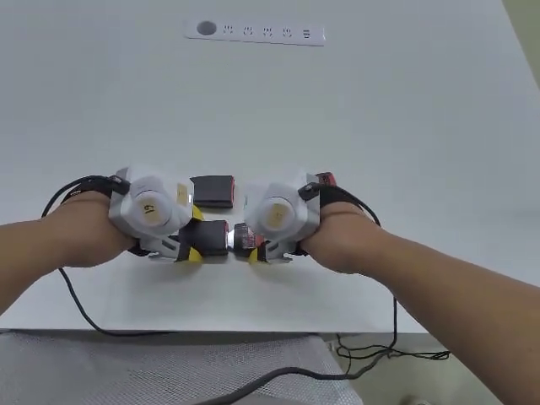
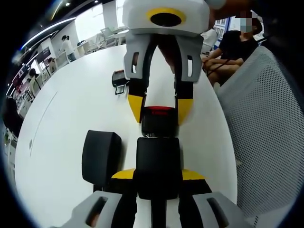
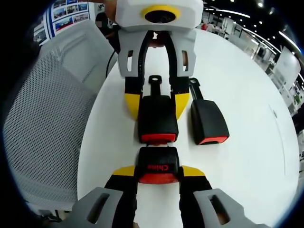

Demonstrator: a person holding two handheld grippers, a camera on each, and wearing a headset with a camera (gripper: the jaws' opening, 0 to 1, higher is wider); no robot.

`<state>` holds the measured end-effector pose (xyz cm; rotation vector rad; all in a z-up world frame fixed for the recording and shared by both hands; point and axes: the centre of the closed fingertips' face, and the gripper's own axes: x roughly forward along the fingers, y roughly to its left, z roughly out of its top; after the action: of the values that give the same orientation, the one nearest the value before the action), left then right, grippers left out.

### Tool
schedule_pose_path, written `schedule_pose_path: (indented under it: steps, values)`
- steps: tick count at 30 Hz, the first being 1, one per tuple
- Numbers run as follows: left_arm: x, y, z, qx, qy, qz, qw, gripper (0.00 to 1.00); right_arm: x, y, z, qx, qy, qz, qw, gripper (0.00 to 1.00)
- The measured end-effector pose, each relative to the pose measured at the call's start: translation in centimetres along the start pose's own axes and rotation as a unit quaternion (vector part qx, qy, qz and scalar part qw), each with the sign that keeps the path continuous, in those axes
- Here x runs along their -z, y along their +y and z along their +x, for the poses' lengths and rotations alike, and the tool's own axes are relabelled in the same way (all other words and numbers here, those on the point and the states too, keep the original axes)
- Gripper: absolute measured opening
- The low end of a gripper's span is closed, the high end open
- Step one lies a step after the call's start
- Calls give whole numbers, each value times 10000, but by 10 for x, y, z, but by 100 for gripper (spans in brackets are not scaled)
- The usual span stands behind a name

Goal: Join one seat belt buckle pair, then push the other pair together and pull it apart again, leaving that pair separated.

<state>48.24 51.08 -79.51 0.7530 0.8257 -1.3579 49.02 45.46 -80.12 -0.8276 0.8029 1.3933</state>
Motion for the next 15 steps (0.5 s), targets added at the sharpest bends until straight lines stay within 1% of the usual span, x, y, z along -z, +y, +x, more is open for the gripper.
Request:
schedule_pose_path:
  steps: [3, 5, 9, 15]
  values:
    - [1, 0, 0, 29, 62, 14, 10000, 33, 1, -1, 0, -17, -54, -15, 10000, 29]
    - [1, 0, 1, 29, 88, 61, 9999, 33, 2, 1, -2, -32, -62, -82, 9999, 29]
    - [2, 0, 0, 50, 29, 46, 10000, 33, 1, 1, -2, -18, -65, -71, 10000, 28]
    - [1, 0, 0, 27, 42, 21, 10000, 32, 1, 1, -3, -6, -78, -13, 10000, 29]
